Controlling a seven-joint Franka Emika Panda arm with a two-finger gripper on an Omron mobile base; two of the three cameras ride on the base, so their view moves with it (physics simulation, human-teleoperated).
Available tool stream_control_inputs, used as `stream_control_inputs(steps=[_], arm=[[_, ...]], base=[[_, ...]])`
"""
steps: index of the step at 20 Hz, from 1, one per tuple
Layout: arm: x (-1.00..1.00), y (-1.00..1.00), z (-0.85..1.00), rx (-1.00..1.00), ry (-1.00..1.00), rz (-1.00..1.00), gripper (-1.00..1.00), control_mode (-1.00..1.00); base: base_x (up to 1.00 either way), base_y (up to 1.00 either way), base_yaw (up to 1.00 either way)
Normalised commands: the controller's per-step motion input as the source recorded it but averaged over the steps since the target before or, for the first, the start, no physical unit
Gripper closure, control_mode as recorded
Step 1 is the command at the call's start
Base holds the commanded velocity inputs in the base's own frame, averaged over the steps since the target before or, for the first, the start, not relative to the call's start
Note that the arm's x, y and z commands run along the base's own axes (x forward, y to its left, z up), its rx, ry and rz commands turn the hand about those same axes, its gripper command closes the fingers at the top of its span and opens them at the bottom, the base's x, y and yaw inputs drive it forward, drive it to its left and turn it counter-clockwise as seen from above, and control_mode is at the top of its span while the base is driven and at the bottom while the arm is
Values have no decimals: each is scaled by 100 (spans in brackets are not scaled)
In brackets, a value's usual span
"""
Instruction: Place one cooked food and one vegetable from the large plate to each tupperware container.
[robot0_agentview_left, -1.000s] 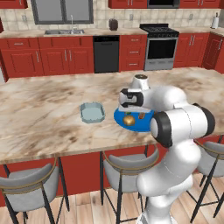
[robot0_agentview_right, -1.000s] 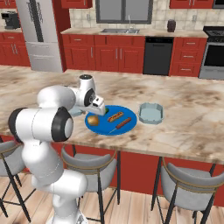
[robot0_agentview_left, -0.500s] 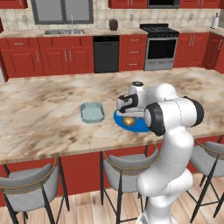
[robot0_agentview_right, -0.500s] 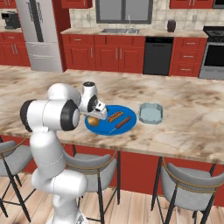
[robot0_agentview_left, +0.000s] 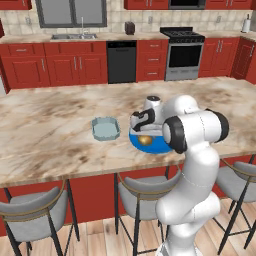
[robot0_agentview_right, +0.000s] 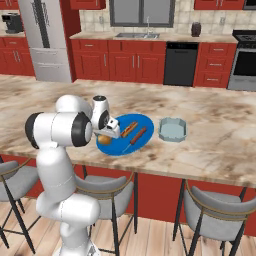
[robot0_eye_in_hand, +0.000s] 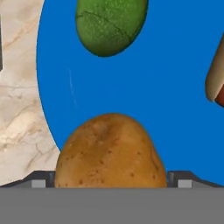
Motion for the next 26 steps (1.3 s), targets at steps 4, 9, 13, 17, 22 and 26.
stream_control_inputs(steps=[4,9,13,17,22,26], arm=[[0,0,-11,0,0,0,-100,-100],[0,0,-7,0,0,0,100,-100],[0,0,-1,0,2,0,100,-100],[0,1,3,0,0,0,100,-100],[0,3,48,1,0,0,100,-100],[13,21,69,5,-6,0,100,-100]], base=[[0,0,0],[0,0,0],[0,0,0],[0,0,0],[0,0,0],[0,0,0]])
